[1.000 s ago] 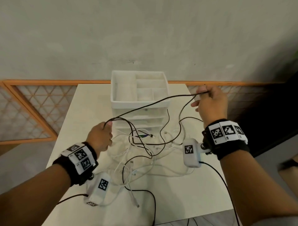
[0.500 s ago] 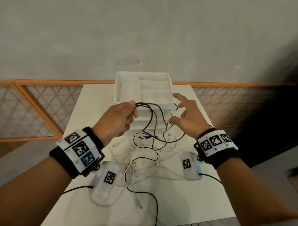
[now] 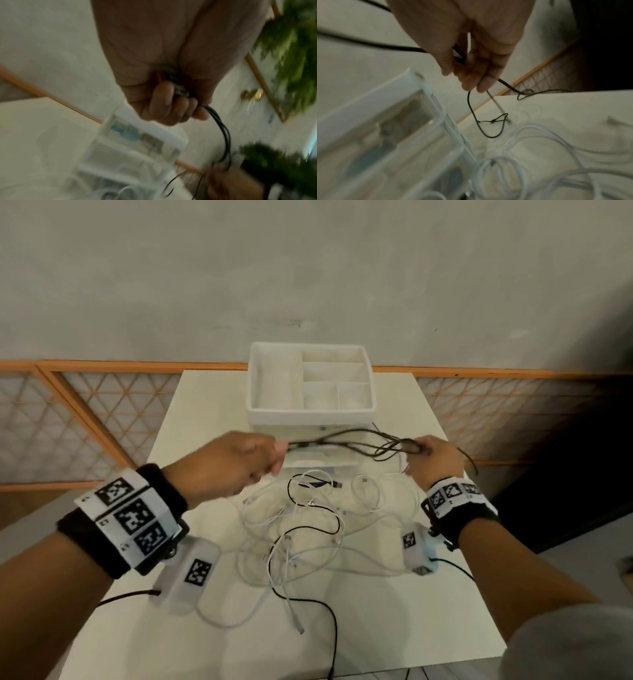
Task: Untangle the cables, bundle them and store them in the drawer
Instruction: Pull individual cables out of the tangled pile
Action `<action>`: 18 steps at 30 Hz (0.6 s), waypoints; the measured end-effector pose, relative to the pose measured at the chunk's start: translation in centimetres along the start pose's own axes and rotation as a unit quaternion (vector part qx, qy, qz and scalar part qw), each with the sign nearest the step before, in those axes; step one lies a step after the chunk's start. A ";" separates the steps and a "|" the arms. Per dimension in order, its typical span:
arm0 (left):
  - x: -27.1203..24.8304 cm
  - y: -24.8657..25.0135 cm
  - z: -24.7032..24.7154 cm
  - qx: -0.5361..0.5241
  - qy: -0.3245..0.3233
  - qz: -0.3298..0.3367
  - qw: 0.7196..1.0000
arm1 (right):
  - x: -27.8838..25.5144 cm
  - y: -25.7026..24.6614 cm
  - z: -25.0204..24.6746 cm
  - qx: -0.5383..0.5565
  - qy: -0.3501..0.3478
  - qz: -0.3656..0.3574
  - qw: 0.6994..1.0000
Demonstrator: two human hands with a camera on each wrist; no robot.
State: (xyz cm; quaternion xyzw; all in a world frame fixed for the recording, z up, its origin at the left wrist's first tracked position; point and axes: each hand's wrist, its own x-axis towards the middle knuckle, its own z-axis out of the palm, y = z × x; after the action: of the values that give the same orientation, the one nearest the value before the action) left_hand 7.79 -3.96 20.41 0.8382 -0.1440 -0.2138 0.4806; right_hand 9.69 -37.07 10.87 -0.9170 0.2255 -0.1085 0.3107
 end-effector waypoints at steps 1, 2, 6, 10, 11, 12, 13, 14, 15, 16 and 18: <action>0.1 -1.2 0.3 0.078 -0.034 -0.031 0.996 | 0.4 0.0 -0.2 0.073 0.018 0.001 0.997; 0.1 -2.3 0.9 0.140 -0.062 -0.056 0.987 | 0.7 0.1 -0.2 0.122 0.022 -0.002 0.992; 0.3 -5.0 2.9 0.268 -0.028 -0.091 0.959 | -0.5 0.1 0.7 0.002 -0.168 -0.013 0.986; 1.0 -4.6 4.3 0.260 0.040 -0.030 0.964 | -4.4 -2.8 1.2 0.007 -0.265 -0.094 0.960; 1.2 -4.2 4.6 0.248 0.048 -0.009 0.968 | -5.5 -3.8 1.5 0.030 -0.289 -0.125 0.949; 1.4 -3.7 4.9 0.223 0.053 0.008 0.973 | -6.5 -4.5 2.0 0.041 -0.316 -0.152 0.936; 1.5 -3.2 5.1 0.191 0.051 0.018 0.980 | -7.2 -5.4 2.3 0.039 -0.339 -0.172 0.924; 1.6 -2.8 5.2 0.163 0.041 0.020 0.986 | -7.3 -6.0 2.4 0.028 -0.341 -0.179 0.922; 1.5 -2.5 5.2 0.149 0.023 0.014 0.988 | -7.1 -6.3 2.3 0.031 -0.325 -0.167 0.930; 1.5 -2.3 5.3 0.151 0.000 -0.002 0.989 | -6.3 -6.3 2.4 0.046 -0.283 -0.146 0.947; 1.4 -2.6 5.4 0.172 -0.047 -0.057 0.982 | -5.2 -6.2 2.2 0.101 -0.144 -0.118 0.977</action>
State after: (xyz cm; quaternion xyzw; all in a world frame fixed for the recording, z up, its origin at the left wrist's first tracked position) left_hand 6.38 -7.31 15.42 0.9040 -0.1527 -0.2526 0.3092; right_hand 8.08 -29.02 12.67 -0.9068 0.0568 -0.0335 0.4164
